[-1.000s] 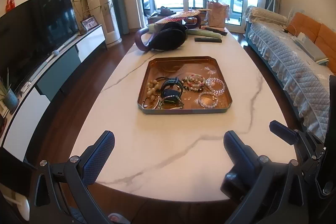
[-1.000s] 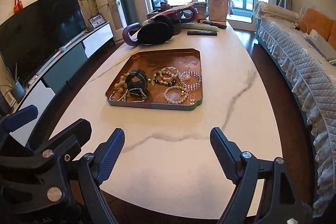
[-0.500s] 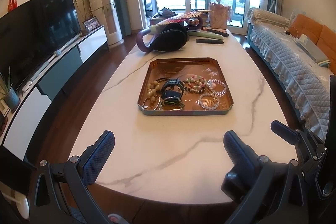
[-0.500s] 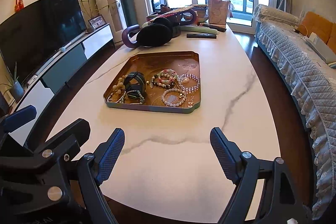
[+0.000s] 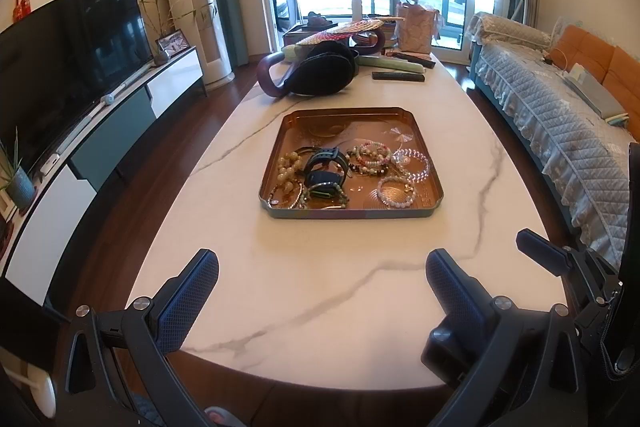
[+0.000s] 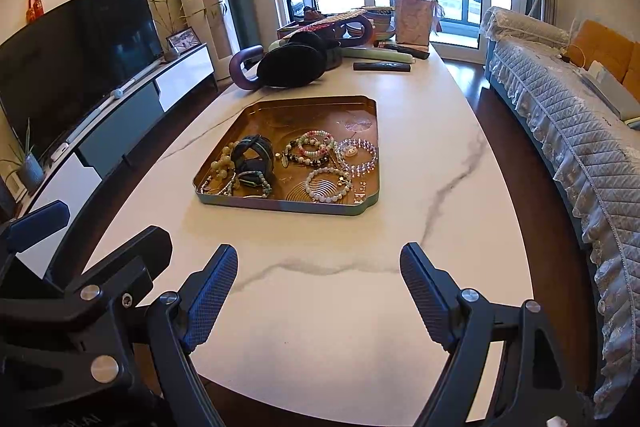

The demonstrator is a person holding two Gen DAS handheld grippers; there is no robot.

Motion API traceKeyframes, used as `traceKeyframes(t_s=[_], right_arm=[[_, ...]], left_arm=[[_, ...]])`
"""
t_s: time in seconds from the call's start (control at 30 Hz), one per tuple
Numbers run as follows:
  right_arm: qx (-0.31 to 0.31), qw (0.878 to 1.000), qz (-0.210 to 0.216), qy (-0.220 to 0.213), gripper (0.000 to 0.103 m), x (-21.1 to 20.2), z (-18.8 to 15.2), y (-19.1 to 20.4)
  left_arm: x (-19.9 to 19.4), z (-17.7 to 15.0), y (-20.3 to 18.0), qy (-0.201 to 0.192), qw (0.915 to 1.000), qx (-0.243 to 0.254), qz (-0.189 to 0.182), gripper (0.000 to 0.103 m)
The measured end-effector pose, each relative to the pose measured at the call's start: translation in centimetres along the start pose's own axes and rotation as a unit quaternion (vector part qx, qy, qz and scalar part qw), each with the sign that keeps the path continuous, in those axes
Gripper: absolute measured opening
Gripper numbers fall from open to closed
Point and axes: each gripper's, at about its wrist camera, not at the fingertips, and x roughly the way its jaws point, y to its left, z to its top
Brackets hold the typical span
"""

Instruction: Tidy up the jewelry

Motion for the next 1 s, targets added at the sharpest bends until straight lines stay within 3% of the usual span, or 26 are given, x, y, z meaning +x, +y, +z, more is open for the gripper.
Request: traceKeyframes(t_s=[1.0], right_arm=[[0.001, 1.0, 0.0, 0.003, 0.081, 0.12, -0.09, -0.07]], left_arm=[[0.58, -0.19, -0.22, 0.006, 1.0, -0.001, 0.001, 0.103]])
